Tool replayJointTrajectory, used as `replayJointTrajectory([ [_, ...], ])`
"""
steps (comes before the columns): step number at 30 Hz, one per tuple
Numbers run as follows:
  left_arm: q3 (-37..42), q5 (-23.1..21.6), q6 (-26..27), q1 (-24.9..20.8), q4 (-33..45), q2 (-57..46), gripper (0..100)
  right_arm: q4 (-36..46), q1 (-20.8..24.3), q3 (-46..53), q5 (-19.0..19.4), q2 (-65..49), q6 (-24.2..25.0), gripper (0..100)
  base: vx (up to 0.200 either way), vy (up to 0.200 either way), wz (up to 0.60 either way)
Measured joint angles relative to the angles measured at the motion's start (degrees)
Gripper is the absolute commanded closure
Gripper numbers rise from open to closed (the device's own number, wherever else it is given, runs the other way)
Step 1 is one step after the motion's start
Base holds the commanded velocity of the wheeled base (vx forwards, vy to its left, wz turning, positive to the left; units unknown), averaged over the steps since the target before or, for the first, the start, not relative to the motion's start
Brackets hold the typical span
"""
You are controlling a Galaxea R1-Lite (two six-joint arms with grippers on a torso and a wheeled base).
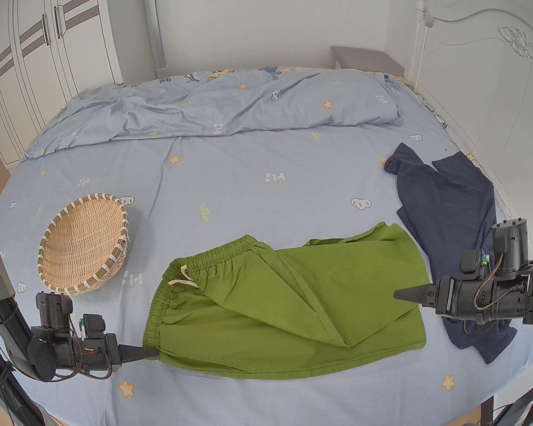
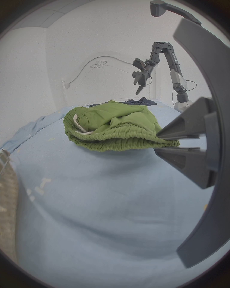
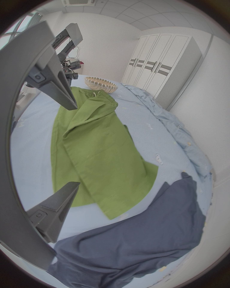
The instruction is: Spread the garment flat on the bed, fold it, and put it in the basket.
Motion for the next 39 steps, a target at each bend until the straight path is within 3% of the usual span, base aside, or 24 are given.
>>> replayJointTrajectory([
  [7, 3.9, -0.2, 0.2, 2.9, 0.5, -3.4, 100, 2.0, -3.4, 4.8, 7.0, -0.1, 0.1, 0, 0.0, 0.0, 0.0],
  [21, 5.3, -0.2, 0.7, 4.4, 0.0, -4.1, 100, -7.4, -8.2, 11.2, 10.2, 11.3, 0.1, 0, 0.0, 0.0, 0.0],
  [33, 5.1, -0.2, 0.8, 4.6, 0.0, -4.0, 100, -8.4, -9.8, 11.1, 13.0, 17.4, -0.3, 0, 0.0, 0.0, 0.0],
  [39, 5.1, -0.2, 0.8, 4.6, 0.0, -3.9, 100, -10.7, -11.2, 10.7, 16.9, 19.4, -0.3, 0, 0.0, 0.0, 0.0],
])
